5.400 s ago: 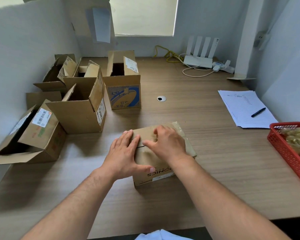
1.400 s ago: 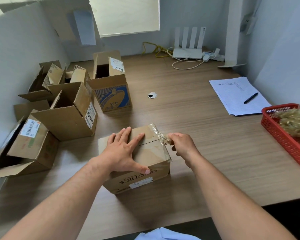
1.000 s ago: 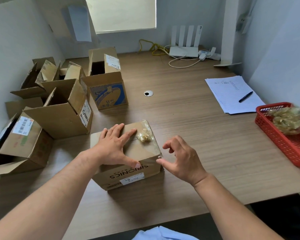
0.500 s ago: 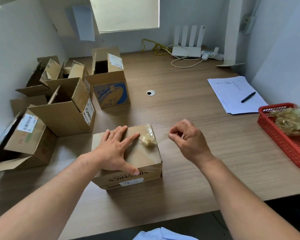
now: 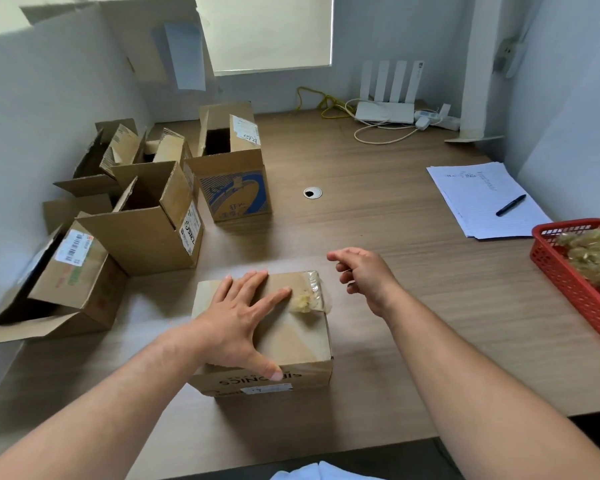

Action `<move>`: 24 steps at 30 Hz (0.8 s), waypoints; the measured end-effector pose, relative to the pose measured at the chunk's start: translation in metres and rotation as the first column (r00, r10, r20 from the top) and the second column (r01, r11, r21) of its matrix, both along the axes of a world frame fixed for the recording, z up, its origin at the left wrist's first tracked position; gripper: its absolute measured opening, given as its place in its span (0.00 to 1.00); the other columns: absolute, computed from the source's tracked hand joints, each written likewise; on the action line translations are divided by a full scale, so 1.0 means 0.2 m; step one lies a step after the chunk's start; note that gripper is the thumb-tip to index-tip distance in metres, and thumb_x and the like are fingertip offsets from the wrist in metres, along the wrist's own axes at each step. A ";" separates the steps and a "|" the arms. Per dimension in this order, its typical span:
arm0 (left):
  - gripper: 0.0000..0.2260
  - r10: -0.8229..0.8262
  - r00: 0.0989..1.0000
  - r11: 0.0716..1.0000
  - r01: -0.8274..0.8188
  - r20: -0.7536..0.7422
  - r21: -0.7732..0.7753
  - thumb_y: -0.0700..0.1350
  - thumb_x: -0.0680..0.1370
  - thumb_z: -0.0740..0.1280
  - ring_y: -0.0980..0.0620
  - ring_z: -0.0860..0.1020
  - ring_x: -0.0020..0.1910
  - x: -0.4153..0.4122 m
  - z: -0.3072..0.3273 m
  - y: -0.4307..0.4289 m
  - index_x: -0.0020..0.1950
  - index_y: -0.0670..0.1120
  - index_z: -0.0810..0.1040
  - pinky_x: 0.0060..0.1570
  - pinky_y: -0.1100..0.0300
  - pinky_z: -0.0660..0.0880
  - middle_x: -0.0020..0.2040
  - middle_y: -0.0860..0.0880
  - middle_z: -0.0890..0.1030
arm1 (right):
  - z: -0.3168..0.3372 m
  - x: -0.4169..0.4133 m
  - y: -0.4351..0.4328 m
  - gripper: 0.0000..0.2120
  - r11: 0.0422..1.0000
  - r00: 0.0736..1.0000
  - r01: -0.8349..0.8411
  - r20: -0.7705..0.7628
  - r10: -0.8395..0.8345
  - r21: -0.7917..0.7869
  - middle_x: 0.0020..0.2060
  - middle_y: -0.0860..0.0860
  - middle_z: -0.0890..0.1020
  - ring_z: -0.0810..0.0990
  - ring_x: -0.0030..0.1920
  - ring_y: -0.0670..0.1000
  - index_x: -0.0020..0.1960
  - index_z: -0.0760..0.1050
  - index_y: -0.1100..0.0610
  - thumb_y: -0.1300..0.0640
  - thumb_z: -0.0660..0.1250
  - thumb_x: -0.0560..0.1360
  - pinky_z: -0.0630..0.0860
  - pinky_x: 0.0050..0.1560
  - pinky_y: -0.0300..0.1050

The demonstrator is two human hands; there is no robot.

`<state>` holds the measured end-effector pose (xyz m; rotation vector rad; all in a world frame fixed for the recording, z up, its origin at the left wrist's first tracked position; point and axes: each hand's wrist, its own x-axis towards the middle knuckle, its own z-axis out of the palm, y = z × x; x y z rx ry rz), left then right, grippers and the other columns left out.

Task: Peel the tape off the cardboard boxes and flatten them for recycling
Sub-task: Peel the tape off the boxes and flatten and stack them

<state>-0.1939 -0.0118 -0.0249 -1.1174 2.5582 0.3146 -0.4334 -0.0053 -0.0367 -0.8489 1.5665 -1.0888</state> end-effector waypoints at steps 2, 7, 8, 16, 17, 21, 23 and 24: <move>0.56 -0.004 1.000 1.000 0.005 -0.006 0.005 0.82 0.53 0.54 0.49 0.29 0.75 0.00 0.00 0.01 0.74 0.65 0.33 0.68 0.52 0.25 0.77 0.47 0.33 | -0.01 0.02 -0.03 0.09 0.996 0.994 -0.080 -0.078 0.082 0.031 0.41 0.50 0.76 0.72 0.38 0.47 0.52 0.79 0.58 0.58 0.61 0.78 0.67 0.35 0.39; 0.56 -0.021 1.000 1.000 0.021 -0.016 0.015 0.80 0.55 0.56 0.50 0.27 0.74 0.01 0.00 0.02 0.76 0.63 0.34 0.68 0.52 0.25 0.77 0.47 0.32 | -0.08 0.08 -0.04 0.09 0.969 0.978 -0.191 -0.059 0.202 0.158 0.40 0.48 0.78 0.75 0.44 0.47 0.42 0.76 0.54 0.55 0.59 0.78 0.67 0.47 0.46; 0.56 -0.024 1.000 1.000 0.024 -0.015 0.013 0.80 0.55 0.57 0.50 0.26 0.73 0.01 0.00 0.03 0.75 0.63 0.34 0.68 0.52 0.25 0.77 0.47 0.32 | -0.10 0.09 -0.04 0.10 0.966 0.979 -0.191 -0.038 0.201 0.172 0.37 0.47 0.77 0.75 0.41 0.46 0.40 0.74 0.53 0.55 0.59 0.77 0.67 0.48 0.47; 0.55 -0.030 1.000 1.000 0.030 0.000 0.004 0.80 0.56 0.57 0.50 0.26 0.73 0.02 0.00 0.02 0.74 0.65 0.33 0.69 0.51 0.25 0.77 0.47 0.31 | -0.10 0.07 -0.09 0.12 0.969 0.966 -0.237 0.122 0.228 0.063 0.30 0.45 0.79 0.75 0.35 0.45 0.37 0.78 0.55 0.63 0.58 0.75 0.68 0.43 0.44; 0.55 -0.032 0.999 0.999 0.032 0.003 0.004 0.80 0.55 0.57 0.50 0.26 0.73 0.01 0.00 0.02 0.74 0.64 0.33 0.69 0.51 0.25 0.77 0.47 0.30 | -0.10 0.07 -0.09 0.12 0.969 0.964 -0.241 0.130 0.232 0.058 0.30 0.45 0.79 0.75 0.34 0.45 0.38 0.77 0.56 0.64 0.58 0.75 0.69 0.41 0.42; 0.57 -0.032 0.999 0.999 0.032 0.006 -0.008 0.80 0.54 0.55 0.50 0.26 0.73 0.01 0.00 0.02 0.76 0.62 0.34 0.70 0.50 0.25 0.77 0.47 0.31 | -0.10 0.08 -0.10 0.11 0.967 0.957 -0.242 0.180 0.226 0.073 0.29 0.49 0.77 0.75 0.29 0.45 0.37 0.76 0.59 0.66 0.59 0.76 0.72 0.32 0.37; 0.57 -0.036 0.999 0.999 0.036 0.010 -0.010 0.80 0.53 0.54 0.50 0.26 0.73 0.01 0.00 0.02 0.76 0.62 0.35 0.70 0.50 0.26 0.77 0.46 0.31 | -0.10 0.07 -0.10 0.10 0.966 0.956 -0.245 0.185 0.226 0.084 0.29 0.51 0.76 0.74 0.29 0.46 0.37 0.75 0.60 0.67 0.60 0.75 0.73 0.32 0.37; 0.57 -0.037 0.999 0.999 0.037 0.010 -0.010 0.80 0.53 0.54 0.50 0.27 0.73 0.02 0.00 0.02 0.76 0.62 0.35 0.70 0.50 0.26 0.77 0.46 0.31 | -0.10 0.07 -0.10 0.10 0.965 0.955 -0.250 0.184 0.231 0.085 0.29 0.51 0.75 0.74 0.29 0.46 0.37 0.74 0.61 0.68 0.60 0.75 0.74 0.33 0.37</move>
